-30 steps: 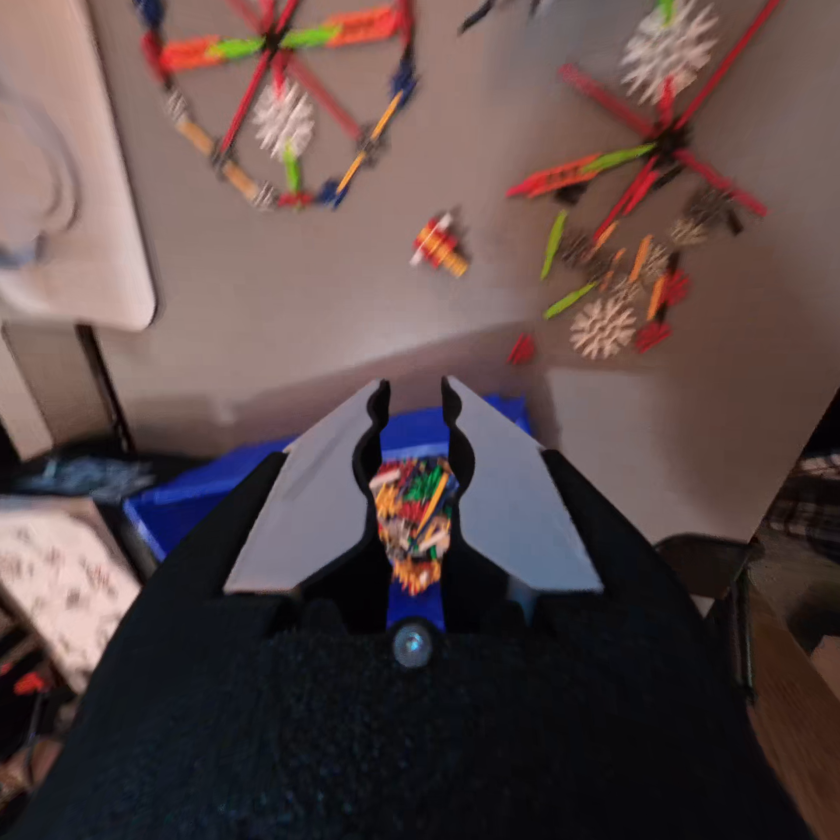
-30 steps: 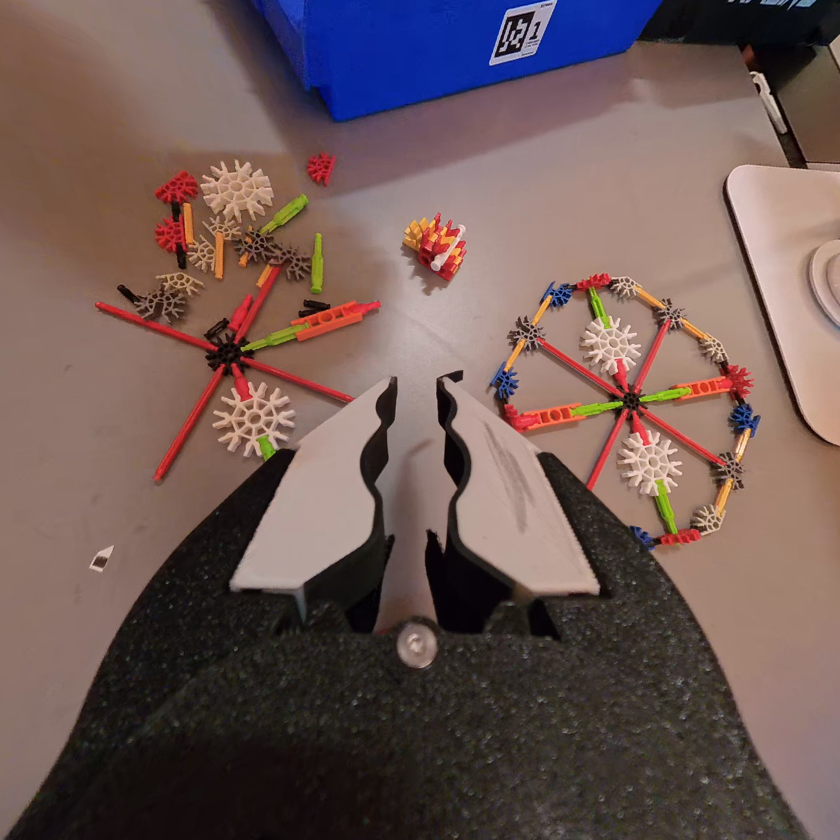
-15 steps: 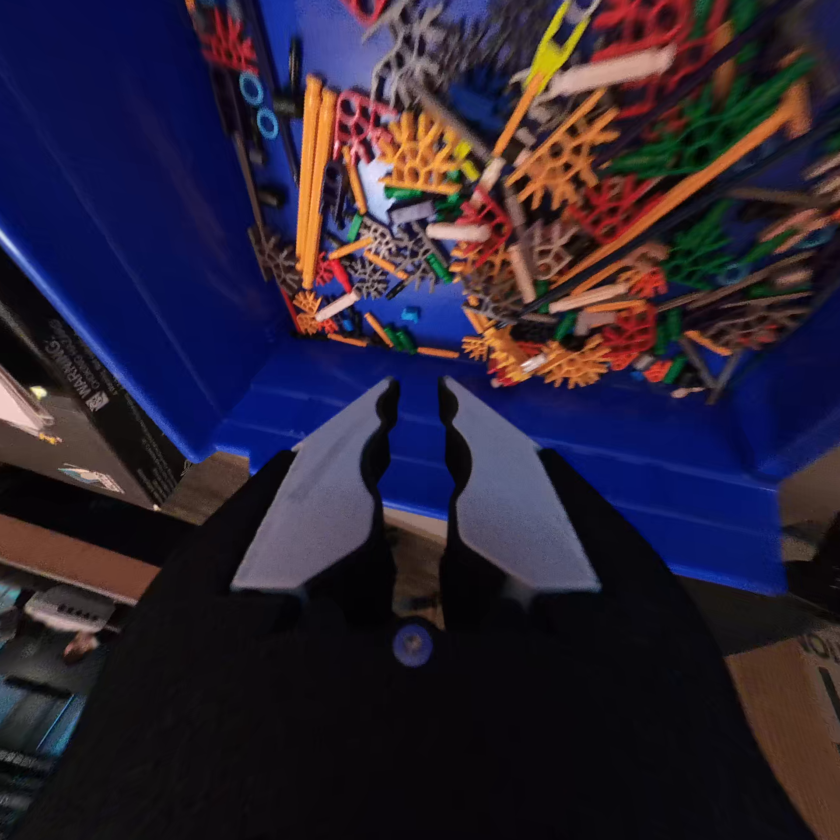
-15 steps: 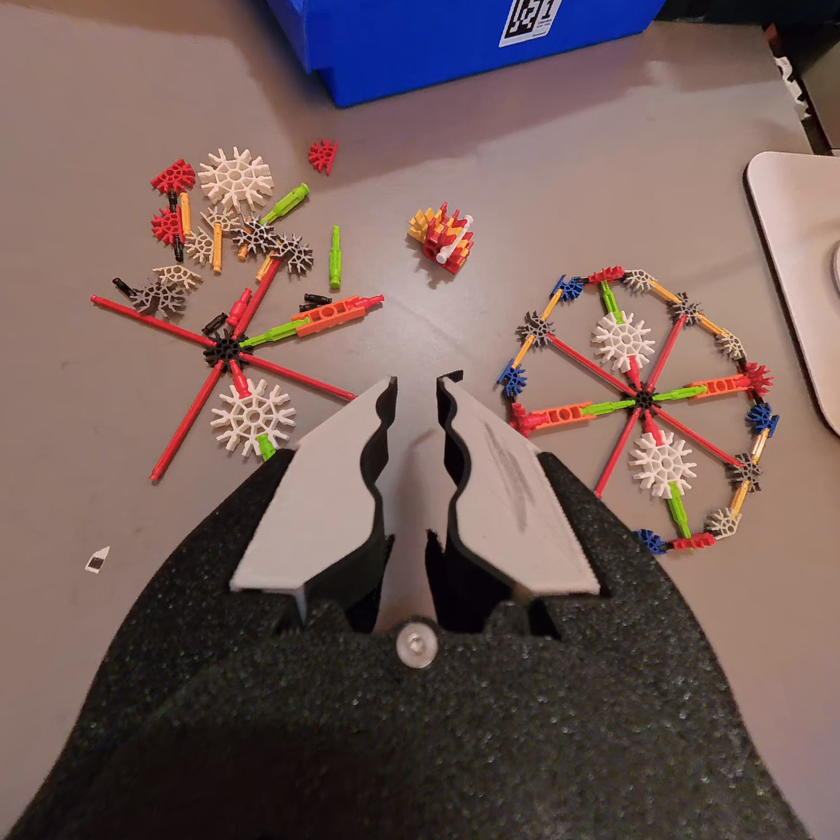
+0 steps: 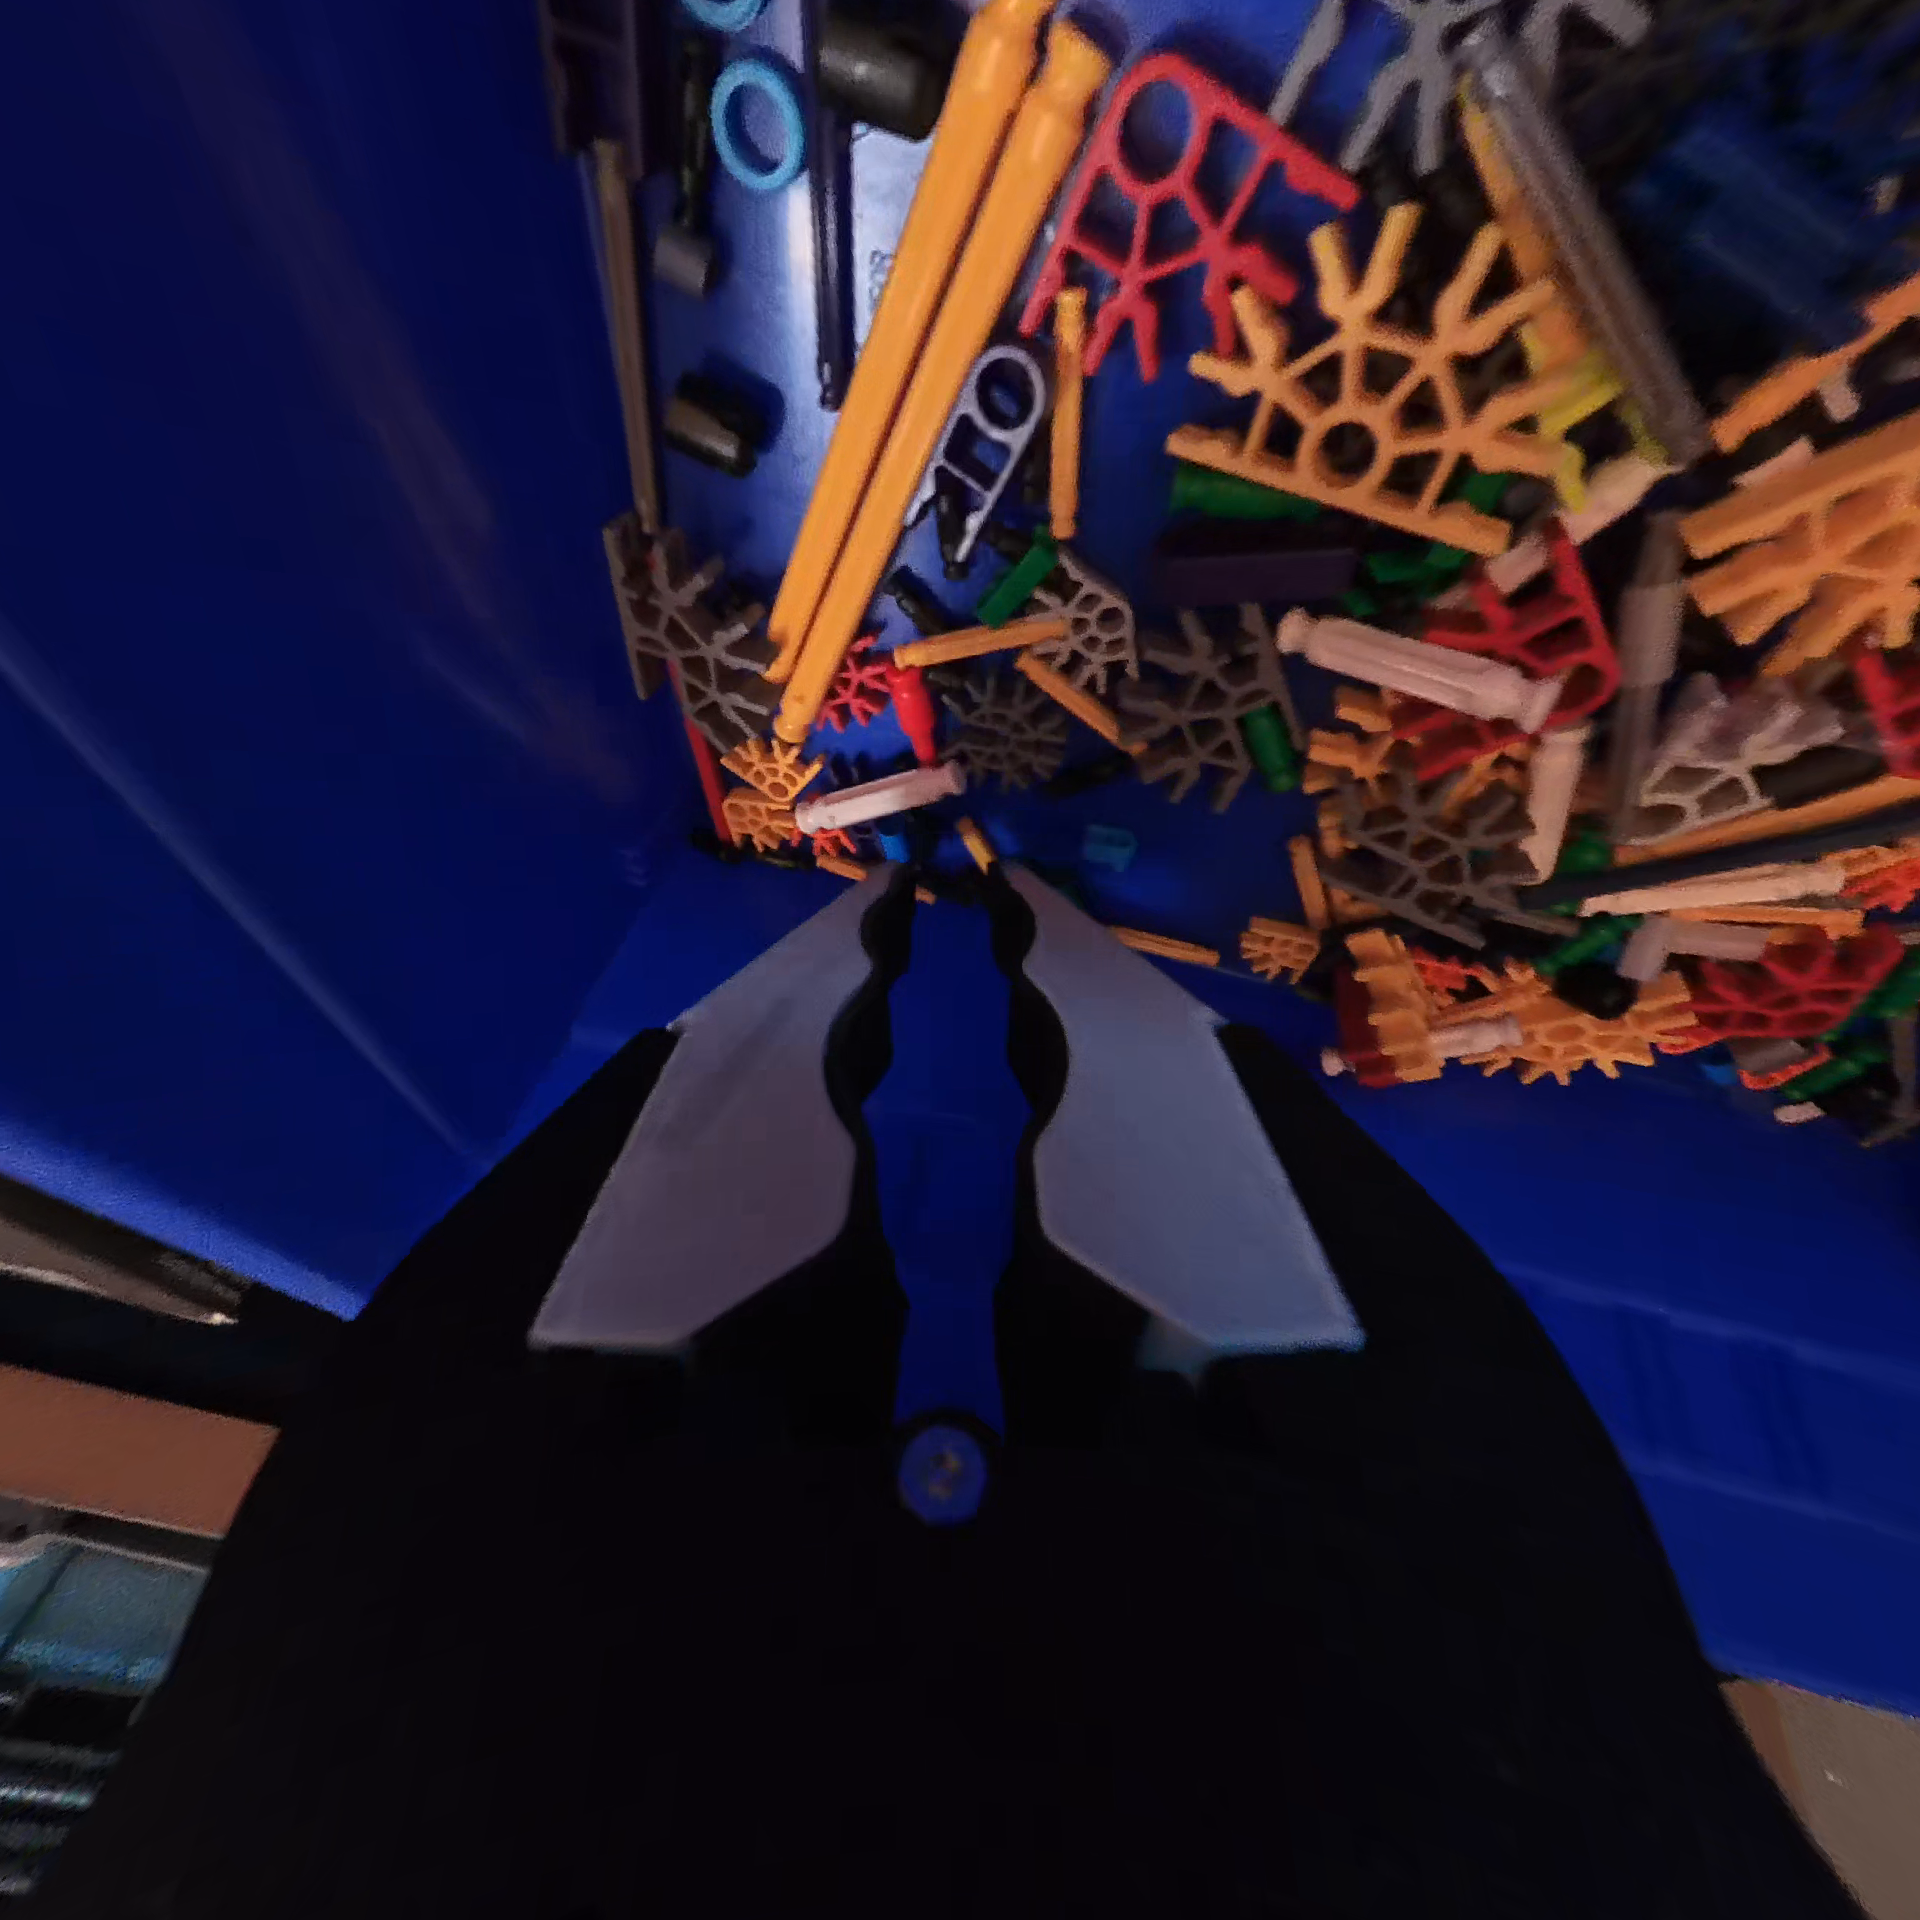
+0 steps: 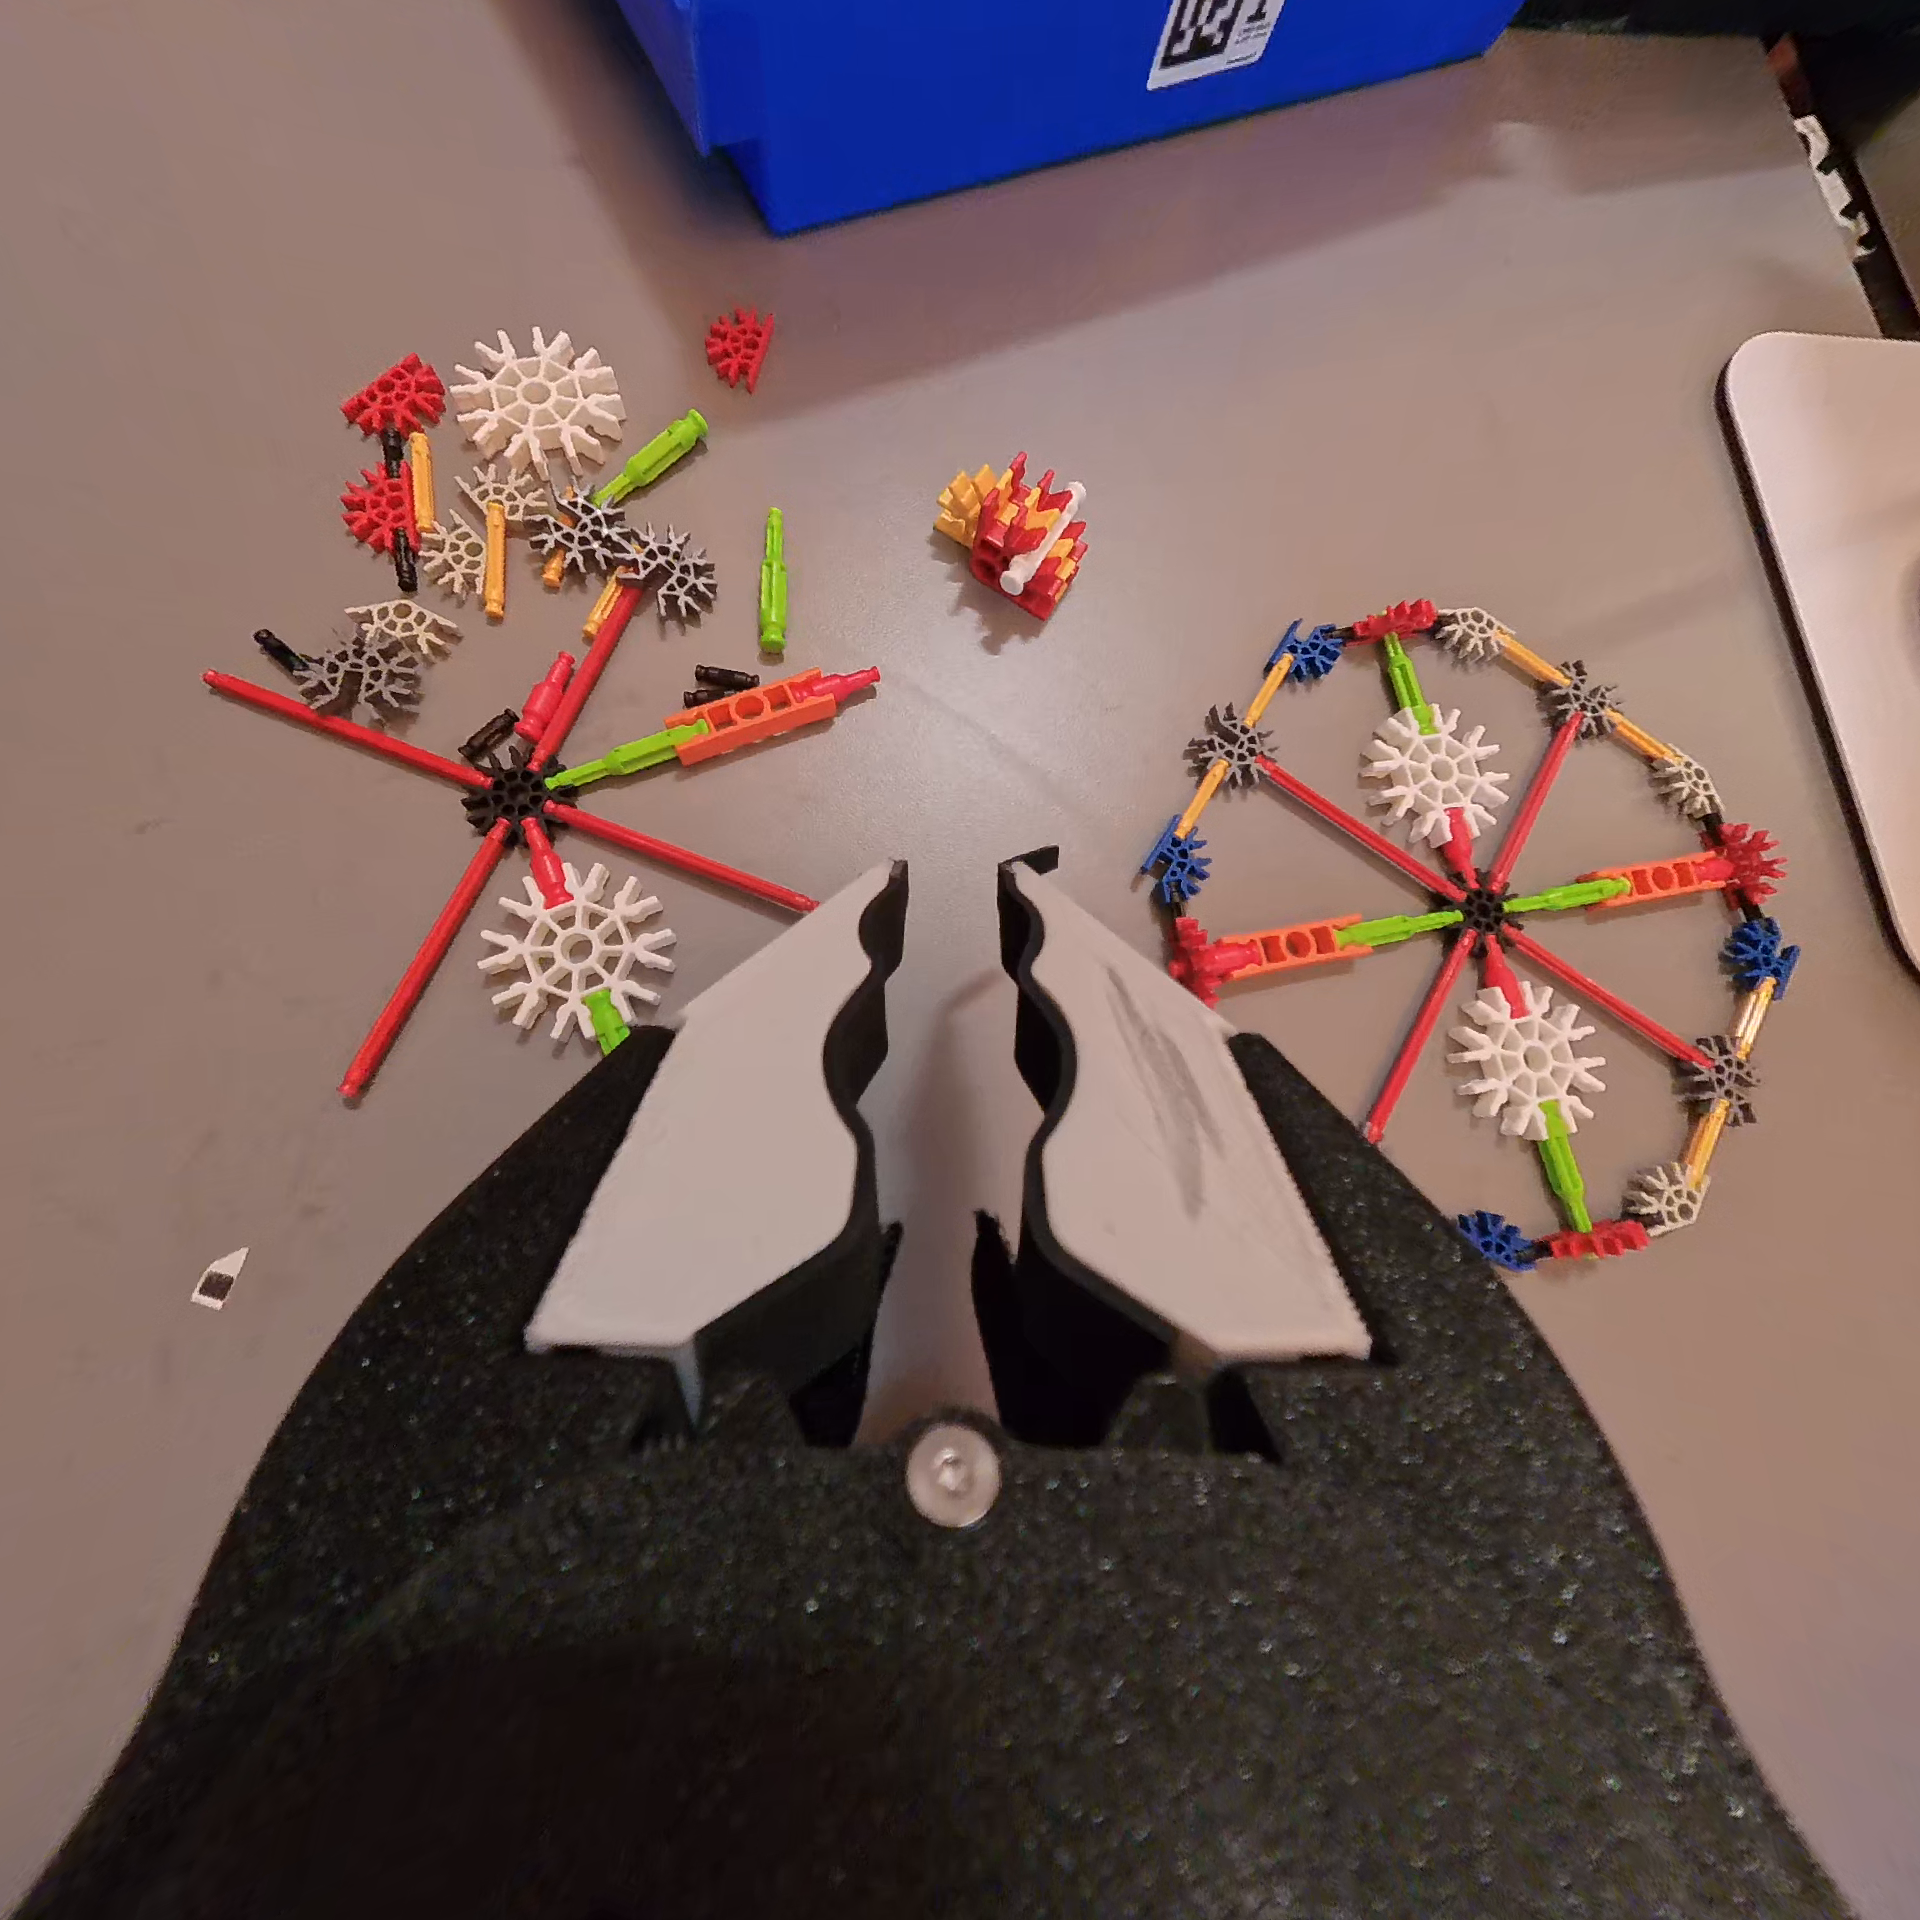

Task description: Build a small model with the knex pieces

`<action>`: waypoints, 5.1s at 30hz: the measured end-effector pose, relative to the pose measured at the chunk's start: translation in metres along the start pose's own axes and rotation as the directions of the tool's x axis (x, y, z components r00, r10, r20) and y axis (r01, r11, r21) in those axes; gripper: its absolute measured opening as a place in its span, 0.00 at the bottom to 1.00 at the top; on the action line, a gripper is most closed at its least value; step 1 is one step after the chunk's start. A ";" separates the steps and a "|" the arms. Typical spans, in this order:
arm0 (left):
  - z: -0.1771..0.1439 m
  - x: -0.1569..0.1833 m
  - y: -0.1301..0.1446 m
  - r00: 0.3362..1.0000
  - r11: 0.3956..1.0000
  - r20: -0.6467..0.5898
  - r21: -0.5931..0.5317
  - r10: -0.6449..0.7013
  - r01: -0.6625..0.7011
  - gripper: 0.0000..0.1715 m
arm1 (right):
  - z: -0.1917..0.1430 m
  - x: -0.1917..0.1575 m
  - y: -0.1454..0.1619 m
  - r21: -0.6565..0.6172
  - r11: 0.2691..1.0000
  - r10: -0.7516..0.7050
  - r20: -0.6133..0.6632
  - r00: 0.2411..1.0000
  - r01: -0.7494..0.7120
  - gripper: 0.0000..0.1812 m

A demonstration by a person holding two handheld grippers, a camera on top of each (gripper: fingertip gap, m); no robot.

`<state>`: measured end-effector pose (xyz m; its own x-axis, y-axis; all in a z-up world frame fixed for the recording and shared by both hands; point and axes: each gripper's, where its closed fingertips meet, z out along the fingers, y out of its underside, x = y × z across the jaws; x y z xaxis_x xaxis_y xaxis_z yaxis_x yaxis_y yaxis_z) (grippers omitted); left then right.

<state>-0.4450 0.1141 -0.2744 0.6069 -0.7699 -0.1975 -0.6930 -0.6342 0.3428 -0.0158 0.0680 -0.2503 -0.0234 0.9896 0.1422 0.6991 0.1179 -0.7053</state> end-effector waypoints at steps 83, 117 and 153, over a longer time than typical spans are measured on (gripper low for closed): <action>-0.188 0.294 -0.165 0.841 0.708 -0.049 0.567 0.539 -0.421 0.00 | -0.021 0.023 -0.001 0.039 0.998 0.055 -0.083 0.995 -0.052 0.09; -0.079 0.047 -0.004 0.988 0.943 -0.059 0.297 -0.142 0.153 0.08 | -0.014 0.011 -0.003 0.027 0.999 0.027 -0.045 0.999 -0.026 0.09; 0.008 0.002 -0.002 0.995 0.996 -0.043 0.009 -0.086 0.087 0.00 | -0.014 0.010 -0.003 0.031 0.999 0.023 -0.037 0.999 -0.022 0.09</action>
<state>-0.4453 0.1130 -0.2831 0.6807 -0.7085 -0.1862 -0.6414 -0.6992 0.3157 -0.0085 0.0761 -0.2369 0.0193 0.9883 0.1512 0.6770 0.0983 -0.7294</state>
